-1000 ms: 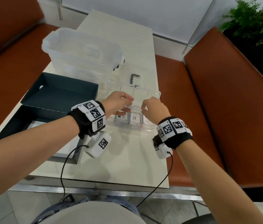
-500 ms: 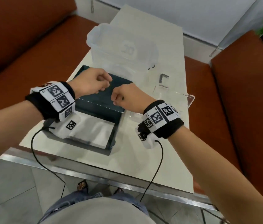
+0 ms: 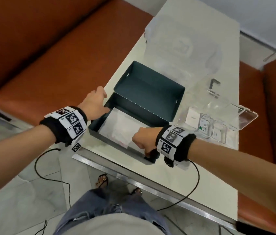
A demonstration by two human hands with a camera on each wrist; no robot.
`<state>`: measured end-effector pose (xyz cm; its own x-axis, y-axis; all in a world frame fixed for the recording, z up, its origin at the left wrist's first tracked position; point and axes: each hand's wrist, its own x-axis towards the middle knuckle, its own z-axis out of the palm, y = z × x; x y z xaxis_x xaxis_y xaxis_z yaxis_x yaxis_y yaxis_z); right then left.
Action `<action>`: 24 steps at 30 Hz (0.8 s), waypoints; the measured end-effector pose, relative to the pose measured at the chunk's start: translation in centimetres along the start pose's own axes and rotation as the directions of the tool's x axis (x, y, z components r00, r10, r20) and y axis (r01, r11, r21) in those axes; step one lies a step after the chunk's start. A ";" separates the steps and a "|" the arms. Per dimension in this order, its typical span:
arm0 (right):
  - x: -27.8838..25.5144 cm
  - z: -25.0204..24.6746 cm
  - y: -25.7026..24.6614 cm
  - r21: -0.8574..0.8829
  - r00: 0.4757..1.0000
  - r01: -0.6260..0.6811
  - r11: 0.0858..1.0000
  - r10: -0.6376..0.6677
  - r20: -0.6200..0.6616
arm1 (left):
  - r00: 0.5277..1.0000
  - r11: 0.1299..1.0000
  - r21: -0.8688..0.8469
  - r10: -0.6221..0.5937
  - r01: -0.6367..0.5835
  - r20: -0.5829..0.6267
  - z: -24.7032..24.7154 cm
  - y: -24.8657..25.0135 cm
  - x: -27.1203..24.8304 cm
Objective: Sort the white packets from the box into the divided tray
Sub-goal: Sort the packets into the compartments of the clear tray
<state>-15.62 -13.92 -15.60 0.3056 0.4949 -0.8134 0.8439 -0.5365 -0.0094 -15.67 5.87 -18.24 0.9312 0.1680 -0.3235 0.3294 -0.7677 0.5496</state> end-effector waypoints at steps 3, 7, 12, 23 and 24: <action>1.0 0.0 -1.2 -0.062 0.996 0.078 0.995 -0.075 0.051 | 0.999 0.998 -0.068 0.022 -0.019 0.036 0.4 -0.5 0.1; 2.5 -1.6 -1.8 -0.017 0.974 0.224 0.974 -0.224 -0.029 | 0.998 0.993 -0.108 0.046 -0.041 0.040 0.5 -0.8 0.1; 4.0 -4.4 -1.0 0.227 0.952 0.258 0.939 -0.209 -0.222 | 0.994 0.983 -0.149 0.110 -0.107 0.010 0.6 -1.2 0.1; 6.6 -3.8 0.3 -0.044 0.937 0.214 0.976 -0.217 -0.275 | 0.990 0.971 -0.193 0.142 -0.142 -0.014 1.0 -1.7 0.2; 6.6 -3.6 0.3 -0.053 0.935 0.216 0.975 -0.222 -0.278 | 0.989 0.970 -0.194 0.144 -0.144 -0.016 1.0 -1.8 0.3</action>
<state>-11.74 -8.37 -18.94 0.2208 0.7715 -0.5967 0.9119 -0.3802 -0.1542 -16.16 6.66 -20.04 0.9713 0.0655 -0.2285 0.2154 -0.6493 0.7294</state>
